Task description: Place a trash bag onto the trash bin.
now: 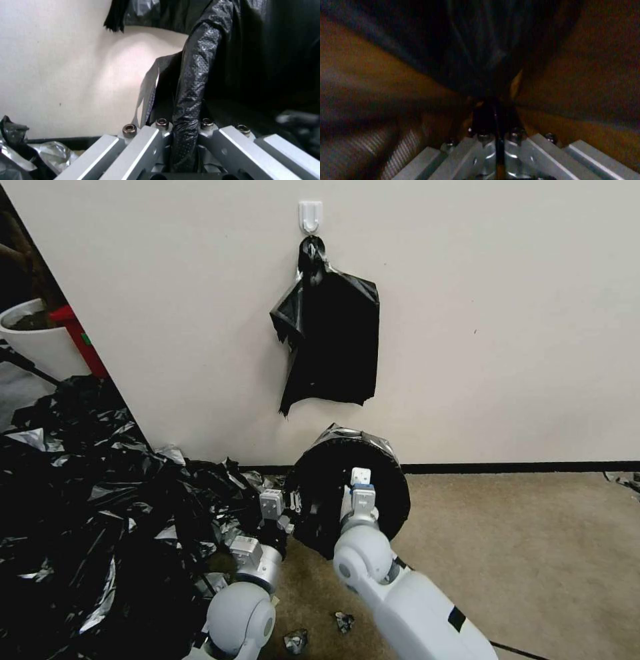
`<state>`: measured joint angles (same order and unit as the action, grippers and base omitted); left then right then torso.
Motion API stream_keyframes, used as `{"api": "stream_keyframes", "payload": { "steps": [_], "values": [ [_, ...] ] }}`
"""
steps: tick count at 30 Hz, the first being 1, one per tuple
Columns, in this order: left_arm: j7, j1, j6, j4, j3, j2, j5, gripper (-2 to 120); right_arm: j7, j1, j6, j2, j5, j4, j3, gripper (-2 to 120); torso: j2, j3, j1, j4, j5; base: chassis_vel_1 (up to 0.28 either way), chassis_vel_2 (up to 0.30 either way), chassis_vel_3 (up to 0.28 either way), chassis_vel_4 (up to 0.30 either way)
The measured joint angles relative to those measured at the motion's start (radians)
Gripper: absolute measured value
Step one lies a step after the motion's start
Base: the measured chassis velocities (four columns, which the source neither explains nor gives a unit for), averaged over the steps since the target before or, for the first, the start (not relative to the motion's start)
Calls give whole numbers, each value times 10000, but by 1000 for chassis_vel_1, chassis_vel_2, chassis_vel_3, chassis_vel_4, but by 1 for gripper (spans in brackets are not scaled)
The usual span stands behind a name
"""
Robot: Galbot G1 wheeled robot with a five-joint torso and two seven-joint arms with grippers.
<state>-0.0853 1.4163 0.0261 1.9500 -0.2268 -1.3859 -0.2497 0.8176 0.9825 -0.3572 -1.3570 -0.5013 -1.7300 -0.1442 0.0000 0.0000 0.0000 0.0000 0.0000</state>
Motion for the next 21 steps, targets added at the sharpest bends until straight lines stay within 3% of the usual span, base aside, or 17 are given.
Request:
{"api": "stream_keyframes", "payload": {
  "steps": [6, 10, 16, 21],
  "values": [
    [-45, -168, 248, -99, 38, 34, 2, 1, -896, 711, 191, 339, 474, -841, -181, 0, 0, -1, 0, -2, 1, 0, 0, 0, 0],
    [-52, -257, 309, -112, 158, 33, 0, 1, -1276, 974, 254, 356, -85, -1001, -556, 0, 0, -1, 0, -2, 0, 0, 0, 0, 0],
    [-20, -244, 316, 7, 237, 63, -2, 1, -610, 685, -692, 139, -655, -451, -823, 0, 0, 0, 0, 0, 0, 0, 0, 0, 0],
    [9, -142, 316, 149, 212, 142, -13, 1, -151, 442, -1116, 84, -195, -1, -693, 0, 0, 0, 0, 0, 0, 0, 0, 0, 0]
  ]
}}
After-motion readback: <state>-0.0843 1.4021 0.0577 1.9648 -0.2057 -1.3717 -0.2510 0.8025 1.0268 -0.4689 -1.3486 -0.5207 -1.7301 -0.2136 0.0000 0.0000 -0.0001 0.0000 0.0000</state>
